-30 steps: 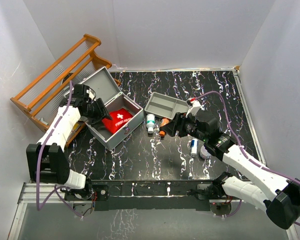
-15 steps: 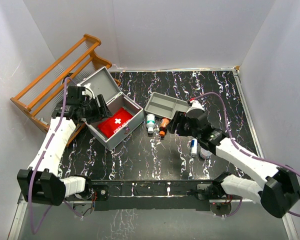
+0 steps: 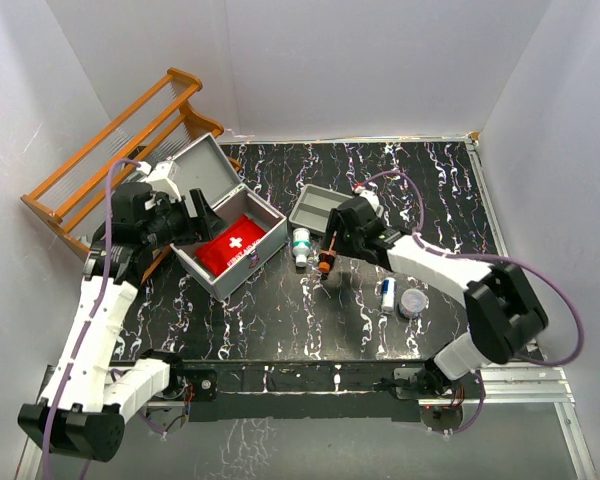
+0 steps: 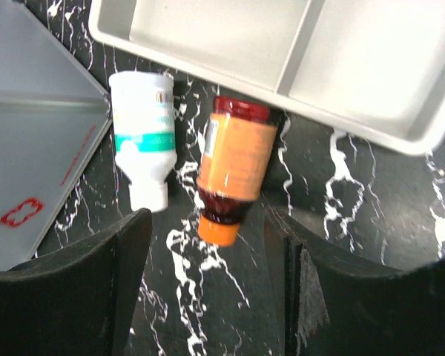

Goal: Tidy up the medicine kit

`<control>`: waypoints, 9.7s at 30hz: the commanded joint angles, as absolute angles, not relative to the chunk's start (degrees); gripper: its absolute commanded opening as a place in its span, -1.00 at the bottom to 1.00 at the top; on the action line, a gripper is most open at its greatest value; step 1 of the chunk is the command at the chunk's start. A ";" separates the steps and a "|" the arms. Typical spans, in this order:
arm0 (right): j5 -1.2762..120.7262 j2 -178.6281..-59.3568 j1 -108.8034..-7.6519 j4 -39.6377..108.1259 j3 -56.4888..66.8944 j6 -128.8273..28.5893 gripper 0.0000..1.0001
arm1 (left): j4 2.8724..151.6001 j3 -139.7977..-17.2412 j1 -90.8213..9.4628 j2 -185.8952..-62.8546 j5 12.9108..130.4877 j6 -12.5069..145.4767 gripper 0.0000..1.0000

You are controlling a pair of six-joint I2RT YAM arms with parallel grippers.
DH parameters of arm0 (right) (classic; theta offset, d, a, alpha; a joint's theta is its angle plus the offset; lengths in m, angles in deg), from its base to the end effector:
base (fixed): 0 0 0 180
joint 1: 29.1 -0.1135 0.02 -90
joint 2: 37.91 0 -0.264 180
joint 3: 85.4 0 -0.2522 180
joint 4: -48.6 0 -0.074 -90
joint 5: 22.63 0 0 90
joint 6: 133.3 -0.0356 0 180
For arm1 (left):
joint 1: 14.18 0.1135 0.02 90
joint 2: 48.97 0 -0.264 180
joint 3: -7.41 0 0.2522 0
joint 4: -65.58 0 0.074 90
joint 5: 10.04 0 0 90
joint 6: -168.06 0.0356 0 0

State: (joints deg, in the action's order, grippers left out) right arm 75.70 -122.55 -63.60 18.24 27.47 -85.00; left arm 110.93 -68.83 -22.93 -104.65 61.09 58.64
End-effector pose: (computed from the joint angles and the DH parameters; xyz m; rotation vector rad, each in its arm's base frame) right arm 0.2577 0.1708 0.2195 0.2216 2.4324 0.4403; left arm 0.2009 -0.0426 0.3750 0.0260 2.0369 -0.6418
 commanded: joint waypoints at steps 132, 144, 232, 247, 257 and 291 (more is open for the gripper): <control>76.42 -148.39 -69.09 18.67 5.22 -75.62 0.24 | 114.94 -67.79 -23.01 -95.04 65.81 50.19 0.97; 78.05 -147.37 -69.09 13.85 2.59 -71.47 -0.45 | 115.85 -67.92 -22.97 -95.20 66.38 50.34 0.97; 90.53 -119.31 -61.57 -9.99 32.19 -89.21 0.08 | 108.97 -63.16 -22.92 -97.51 64.53 54.65 0.97; 88.57 -119.66 -61.62 -3.54 30.56 -85.80 -0.45 | 109.19 -63.44 -22.97 -99.10 64.71 52.87 0.97; 94.26 -123.19 -59.24 4.34 18.76 -86.21 -0.36 | 108.79 -65.57 -22.95 -102.38 63.95 51.99 0.97; 81.42 -147.45 -52.95 10.03 -2.28 -77.32 -0.24 | 120.84 -67.88 -22.96 -103.68 88.63 52.93 0.86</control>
State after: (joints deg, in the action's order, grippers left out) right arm 83.94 -146.84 -52.67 6.85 1.81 -78.44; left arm 118.32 -66.69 -22.93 -103.43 82.62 53.81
